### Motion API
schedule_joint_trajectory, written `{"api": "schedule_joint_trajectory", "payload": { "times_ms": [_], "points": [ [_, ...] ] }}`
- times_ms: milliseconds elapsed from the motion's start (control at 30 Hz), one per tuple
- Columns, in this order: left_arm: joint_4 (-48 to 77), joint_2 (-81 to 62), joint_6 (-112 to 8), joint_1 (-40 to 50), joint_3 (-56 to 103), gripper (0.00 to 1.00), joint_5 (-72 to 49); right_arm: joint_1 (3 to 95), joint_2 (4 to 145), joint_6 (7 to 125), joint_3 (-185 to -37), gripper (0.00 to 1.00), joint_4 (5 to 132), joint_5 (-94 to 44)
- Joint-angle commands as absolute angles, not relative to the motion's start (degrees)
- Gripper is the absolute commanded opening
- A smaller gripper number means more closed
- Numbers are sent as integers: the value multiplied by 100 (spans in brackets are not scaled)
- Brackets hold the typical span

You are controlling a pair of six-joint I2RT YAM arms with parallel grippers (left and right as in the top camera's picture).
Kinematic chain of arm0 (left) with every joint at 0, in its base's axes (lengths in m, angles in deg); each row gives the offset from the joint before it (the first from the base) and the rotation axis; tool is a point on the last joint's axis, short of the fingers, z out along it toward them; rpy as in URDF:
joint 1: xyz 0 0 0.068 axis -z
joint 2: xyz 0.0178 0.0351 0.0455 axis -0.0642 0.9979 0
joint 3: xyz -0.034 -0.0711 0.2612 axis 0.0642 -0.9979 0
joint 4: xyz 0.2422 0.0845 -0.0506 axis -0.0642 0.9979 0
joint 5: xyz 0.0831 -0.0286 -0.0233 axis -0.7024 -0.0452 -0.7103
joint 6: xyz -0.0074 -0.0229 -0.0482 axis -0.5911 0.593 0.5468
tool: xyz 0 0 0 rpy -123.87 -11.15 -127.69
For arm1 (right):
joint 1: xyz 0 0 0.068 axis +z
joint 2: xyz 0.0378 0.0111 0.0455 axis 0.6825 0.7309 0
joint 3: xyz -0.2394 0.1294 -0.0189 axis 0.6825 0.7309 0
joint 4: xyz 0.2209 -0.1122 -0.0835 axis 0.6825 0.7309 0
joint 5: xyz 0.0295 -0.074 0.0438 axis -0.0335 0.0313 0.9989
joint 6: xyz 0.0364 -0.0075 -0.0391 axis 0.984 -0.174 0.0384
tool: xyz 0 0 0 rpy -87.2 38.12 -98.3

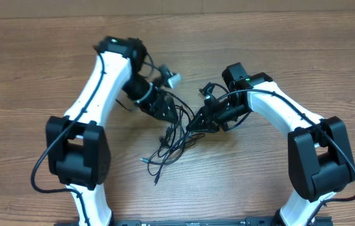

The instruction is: Untangle cables

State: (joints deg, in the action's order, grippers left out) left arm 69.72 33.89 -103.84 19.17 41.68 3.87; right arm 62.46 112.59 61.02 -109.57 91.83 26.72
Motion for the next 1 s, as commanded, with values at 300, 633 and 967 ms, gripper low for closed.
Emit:
{"api": "schedule_joint_trajectory", "payload": {
  "times_ms": [300, 633, 967],
  "points": [
    [6063, 3433, -10515, 2277, 2847, 4, 232, 5876, 11097, 6389, -11011, 4, 9026, 2727],
    [5545, 3433, -8919, 1495, 2858, 4, -665, 5448, 11097, 6343, -11011, 4, 9050, 2690],
    [5455, 3433, -8699, 568, 2858, 4, -332, 5133, 11097, 6349, -11011, 4, 9380, 766]
  ]
}}
